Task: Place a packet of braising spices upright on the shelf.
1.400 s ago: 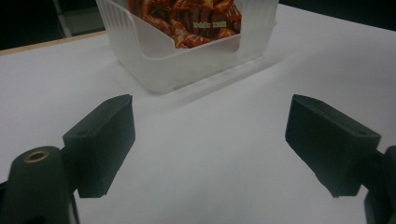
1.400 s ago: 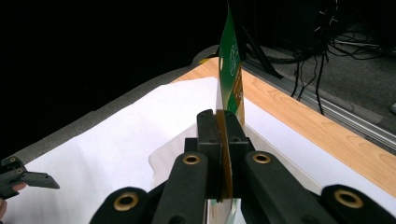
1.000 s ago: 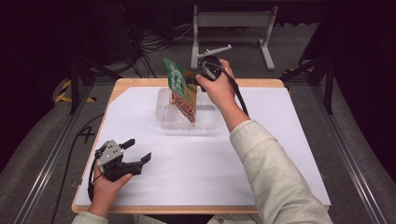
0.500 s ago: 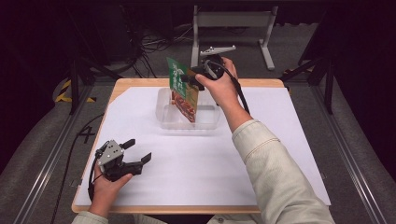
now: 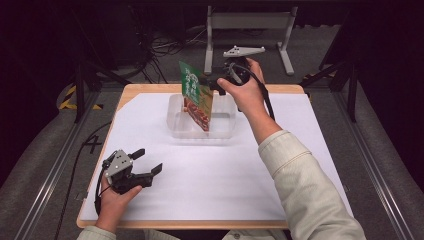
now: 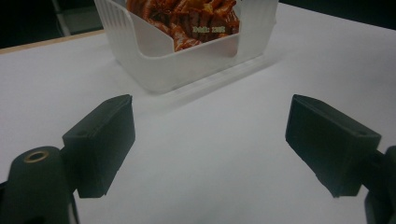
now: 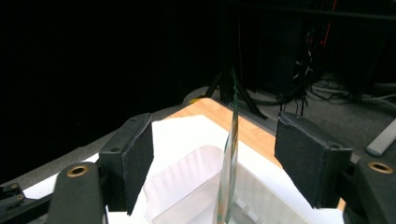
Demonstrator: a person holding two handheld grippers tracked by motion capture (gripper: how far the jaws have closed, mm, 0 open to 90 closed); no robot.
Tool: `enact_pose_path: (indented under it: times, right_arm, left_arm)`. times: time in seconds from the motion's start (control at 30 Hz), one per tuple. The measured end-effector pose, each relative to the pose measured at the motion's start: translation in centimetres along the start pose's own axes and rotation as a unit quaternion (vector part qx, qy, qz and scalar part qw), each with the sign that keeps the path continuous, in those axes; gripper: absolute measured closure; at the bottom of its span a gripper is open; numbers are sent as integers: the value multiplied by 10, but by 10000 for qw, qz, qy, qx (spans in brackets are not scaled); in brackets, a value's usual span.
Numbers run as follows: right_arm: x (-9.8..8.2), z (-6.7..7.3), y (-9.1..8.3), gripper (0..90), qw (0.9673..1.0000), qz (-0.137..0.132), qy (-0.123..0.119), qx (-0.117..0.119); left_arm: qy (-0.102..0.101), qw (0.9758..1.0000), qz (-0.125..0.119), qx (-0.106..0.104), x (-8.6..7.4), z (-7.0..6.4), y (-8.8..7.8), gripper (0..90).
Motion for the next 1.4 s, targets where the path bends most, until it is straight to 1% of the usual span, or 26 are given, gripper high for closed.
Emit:
enact_pose_path:
  times: [0.07, 0.1, 0.17, 0.27, 0.4, 0.63, 0.87, 1.0, 1.17, 1.37, 1.4]
  right_arm:
    - [1, 0, -8, 284, 10000, -75, -17, 9]
    - [1, 0, -11, 284, 9999, -99, -33, 21]
    - [1, 1, -21, 284, 9998, -149, -80, 42]
    - [1, 3, -33, 283, 9997, -208, -116, 71]
    - [0, 7, -52, 282, 9994, -274, -183, 99]
    - [-3, 11, -81, 276, 9991, -295, -313, 65]
    - [-8, 14, -110, 273, 9989, -299, -349, 33]
    - [-13, 15, -124, 269, 9989, -325, -343, 14]
    - [-23, 16, -137, 267, 9990, -314, -330, 15]
    - [-42, 19, -155, 263, 9985, -276, -480, -2]
    - [-42, 19, -155, 263, 9985, -276, -480, -2]
  left_arm:
    - [15, 10000, 3, -10, 1, 0, 1, 166]
    - [-13, 10000, -13, -19, 1, -1, 2, 166]
    - [18, 10000, -1, -19, 1, -1, 3, 165]
    - [-18, 10000, -25, -37, 2, -1, 4, 165]
    - [14, 10000, -37, -49, 4, -2, 6, 165]
    - [36, 10000, -28, -61, 6, -2, 10, 166]
    - [27, 9999, -22, -110, 7, -3, 12, 166]
    - [58, 9999, -27, -107, 8, -4, 13, 166]
    - [36, 9999, -28, -104, 8, -4, 13, 166]
    - [34, 9999, -57, -135, 9, -4, 10, 166]
    - [34, 9999, -57, -135, 9, -4, 10, 166]
Point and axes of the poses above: each handheld gripper's, and its own axes: y roughly forward along the jaws, x roughly out of its top, z roughly to its left, the point moved 7 cm from there along y, roughly forward along the jaws, and after that the axes turned 7 degrees about -y, right-handed, at the moved point
